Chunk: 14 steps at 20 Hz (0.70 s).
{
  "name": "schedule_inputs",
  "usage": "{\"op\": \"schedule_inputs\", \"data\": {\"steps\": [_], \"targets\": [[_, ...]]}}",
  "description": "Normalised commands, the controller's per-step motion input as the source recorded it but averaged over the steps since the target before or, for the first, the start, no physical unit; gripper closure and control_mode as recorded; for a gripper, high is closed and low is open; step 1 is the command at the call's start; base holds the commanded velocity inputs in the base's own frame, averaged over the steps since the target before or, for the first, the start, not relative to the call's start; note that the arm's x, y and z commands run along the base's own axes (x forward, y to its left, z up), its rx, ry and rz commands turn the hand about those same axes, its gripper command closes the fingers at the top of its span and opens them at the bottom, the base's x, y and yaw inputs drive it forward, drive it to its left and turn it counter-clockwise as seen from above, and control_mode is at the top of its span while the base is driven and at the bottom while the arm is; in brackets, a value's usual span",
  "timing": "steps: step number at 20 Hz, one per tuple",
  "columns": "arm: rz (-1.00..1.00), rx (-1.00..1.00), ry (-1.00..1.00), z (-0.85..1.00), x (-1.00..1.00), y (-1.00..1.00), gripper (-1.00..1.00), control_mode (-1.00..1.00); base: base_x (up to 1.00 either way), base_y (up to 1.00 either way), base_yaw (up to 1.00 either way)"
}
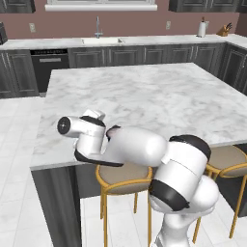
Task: Stack the yogurt containers by placing the smaller containers on top of the larger containers.
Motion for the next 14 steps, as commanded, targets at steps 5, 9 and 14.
{"op": "schedule_inputs", "data": {"steps": [5,9,14], "targets": [[0.00,0.00,0.00,-0.06,0.37,0.06,-1.00,-1.00,0.00,0.00,0.00],[0.00,0.00,0.00,-0.07,0.30,0.12,-1.00,-1.00,0.00,0.00,0.00],[0.01,0.00,0.00,-0.07,0.22,0.16,-1.00,-1.00,0.00,0.00,0.00]]}}
